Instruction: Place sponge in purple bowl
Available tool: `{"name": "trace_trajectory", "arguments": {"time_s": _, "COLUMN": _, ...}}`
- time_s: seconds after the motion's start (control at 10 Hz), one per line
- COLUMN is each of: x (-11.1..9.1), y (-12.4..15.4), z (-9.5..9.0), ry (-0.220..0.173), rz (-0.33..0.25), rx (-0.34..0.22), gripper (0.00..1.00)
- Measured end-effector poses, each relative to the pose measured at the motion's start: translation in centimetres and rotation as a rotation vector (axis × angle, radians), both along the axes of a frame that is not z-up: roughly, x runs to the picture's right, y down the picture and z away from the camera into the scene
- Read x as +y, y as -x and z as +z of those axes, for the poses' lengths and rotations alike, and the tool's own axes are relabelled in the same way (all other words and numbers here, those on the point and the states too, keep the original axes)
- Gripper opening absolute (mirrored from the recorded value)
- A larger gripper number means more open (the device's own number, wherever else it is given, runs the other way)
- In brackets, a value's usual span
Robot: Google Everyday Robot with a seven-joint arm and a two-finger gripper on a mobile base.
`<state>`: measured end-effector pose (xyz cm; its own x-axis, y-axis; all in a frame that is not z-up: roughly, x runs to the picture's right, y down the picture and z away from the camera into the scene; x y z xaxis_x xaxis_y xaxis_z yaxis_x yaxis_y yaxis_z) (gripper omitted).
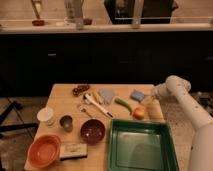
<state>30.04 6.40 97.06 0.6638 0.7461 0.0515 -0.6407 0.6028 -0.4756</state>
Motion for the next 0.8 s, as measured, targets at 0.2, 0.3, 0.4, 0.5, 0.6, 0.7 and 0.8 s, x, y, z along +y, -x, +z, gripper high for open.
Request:
{"name": "trace_trajectory", "arguments": {"time_s": 0.2, "x": 0.1, "y": 0.3, "z": 0.8, "ry": 0.015, "rz": -0.015, "rx": -0.008, "gripper": 0.80}}
{"name": "trace_trajectory", "arguments": {"time_s": 0.3, "x": 0.0, "y": 0.6, "z": 1.0, "ry": 0.019, "rz": -0.023, "rx": -0.016, "gripper": 0.80}}
{"name": "trace_trajectory", "arguments": {"time_s": 0.4, "x": 0.0, "y": 1.0, "z": 1.1, "ry": 0.022, "rz": -0.032, "rx": -0.023, "gripper": 0.79}}
{"name": "trace_trajectory", "arguments": {"time_s": 0.5, "x": 0.0, "y": 1.3, "z": 1.2, "ry": 0.021, "rz": -0.039, "rx": -0.028, "gripper": 0.74}}
{"name": "trace_trajectory", "arguments": {"time_s": 0.6, "x": 0.1, "y": 1.7, "z": 1.1, "ry": 0.021, "rz": -0.048, "rx": -0.036, "gripper": 0.62}}
{"name": "trace_trajectory", "arguments": {"time_s": 0.7, "x": 0.1, "y": 1.8, "z": 1.1, "ry": 0.020, "rz": -0.051, "rx": -0.041, "gripper": 0.54}}
{"name": "trace_trajectory", "arguments": {"time_s": 0.8, "x": 0.1, "y": 1.9, "z": 1.0, "ry": 0.019, "rz": -0.055, "rx": -0.046, "gripper": 0.45}}
